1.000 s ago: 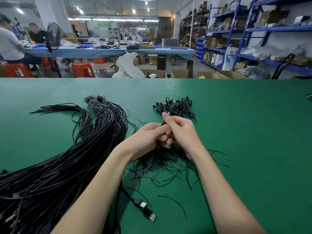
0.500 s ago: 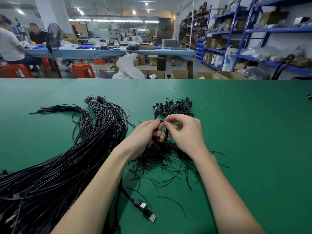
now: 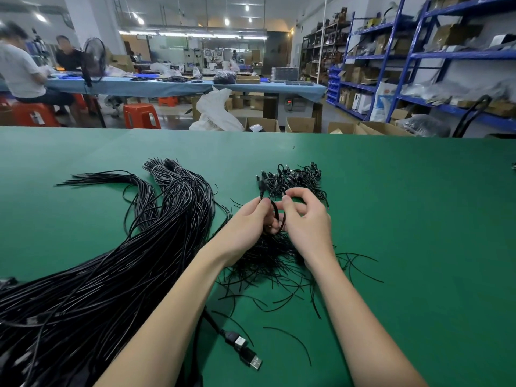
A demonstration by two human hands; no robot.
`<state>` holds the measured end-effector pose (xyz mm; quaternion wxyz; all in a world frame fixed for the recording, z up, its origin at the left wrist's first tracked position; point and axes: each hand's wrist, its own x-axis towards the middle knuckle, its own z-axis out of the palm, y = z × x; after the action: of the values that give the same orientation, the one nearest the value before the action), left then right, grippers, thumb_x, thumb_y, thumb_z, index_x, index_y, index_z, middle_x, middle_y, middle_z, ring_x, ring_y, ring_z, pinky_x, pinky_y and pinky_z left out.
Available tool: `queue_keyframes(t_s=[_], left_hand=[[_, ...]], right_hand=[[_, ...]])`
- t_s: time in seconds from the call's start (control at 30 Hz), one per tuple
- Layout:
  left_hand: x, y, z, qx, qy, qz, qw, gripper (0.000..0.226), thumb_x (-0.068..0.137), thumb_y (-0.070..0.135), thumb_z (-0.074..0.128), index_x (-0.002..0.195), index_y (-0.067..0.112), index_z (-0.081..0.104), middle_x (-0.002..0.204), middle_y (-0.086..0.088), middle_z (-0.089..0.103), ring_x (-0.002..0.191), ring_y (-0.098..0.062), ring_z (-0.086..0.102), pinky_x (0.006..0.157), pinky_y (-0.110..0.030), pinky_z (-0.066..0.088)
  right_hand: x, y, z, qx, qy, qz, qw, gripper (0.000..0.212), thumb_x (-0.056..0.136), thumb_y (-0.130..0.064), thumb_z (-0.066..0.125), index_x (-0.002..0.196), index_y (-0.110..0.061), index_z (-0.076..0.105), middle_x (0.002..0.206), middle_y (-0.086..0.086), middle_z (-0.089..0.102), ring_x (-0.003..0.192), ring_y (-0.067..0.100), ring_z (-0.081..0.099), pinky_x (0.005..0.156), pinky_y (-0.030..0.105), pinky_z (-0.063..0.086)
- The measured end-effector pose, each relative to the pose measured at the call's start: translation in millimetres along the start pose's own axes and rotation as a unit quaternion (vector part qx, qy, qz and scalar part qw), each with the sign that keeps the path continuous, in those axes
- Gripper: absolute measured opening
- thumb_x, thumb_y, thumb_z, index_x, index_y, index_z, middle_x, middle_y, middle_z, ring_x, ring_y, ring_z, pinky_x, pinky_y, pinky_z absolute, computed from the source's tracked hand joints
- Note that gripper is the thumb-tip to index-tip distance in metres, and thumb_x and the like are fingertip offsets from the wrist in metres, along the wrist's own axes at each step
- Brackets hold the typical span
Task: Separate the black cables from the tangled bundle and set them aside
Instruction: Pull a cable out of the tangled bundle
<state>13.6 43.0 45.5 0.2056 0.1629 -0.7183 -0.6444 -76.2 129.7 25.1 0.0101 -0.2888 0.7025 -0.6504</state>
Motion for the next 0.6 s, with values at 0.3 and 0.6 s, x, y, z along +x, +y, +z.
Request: queue_keyframes(t_s=[0.3, 0.6], left_hand=[[2.1, 0.5, -1.7, 0.116, 0.05, -0.003, 0.992, 0.029, 0.108, 0.037, 0.034, 0.093, 0.028, 0.056, 0.119, 0.005, 0.051, 0.096, 0.007, 0.049, 0.085, -0.023, 0.037], [3.5, 0.8, 6.9, -0.074, 0.037, -0.02, 0.996, 0.033, 0.11, 0.033, 0.033, 0.091, 0.013, 0.051, 0.106, -0.008, 0.065, 0.094, -0.023, 0.066, 0.069, -0.031, 0.06]], right_hand=[[0.1, 3.1, -4.1, -0.008, -0.024, -0.003, 1.0, 0.016, 0.095, -0.021, 0.067, 0.092, -0.035, 0.063, 0.071, -0.015, 0.075, 0.063, 0.015, 0.067, 0.073, 0.028, 0.058], [-5.6, 12.8, 2.8, -0.065, 0.023, -0.057, 0.996, 0.015, 0.09, -0.018, 0.076, 0.098, -0.03, 0.076, 0.094, -0.012, 0.065, 0.057, 0.007, 0.06, 0.061, 0.035, 0.06]])
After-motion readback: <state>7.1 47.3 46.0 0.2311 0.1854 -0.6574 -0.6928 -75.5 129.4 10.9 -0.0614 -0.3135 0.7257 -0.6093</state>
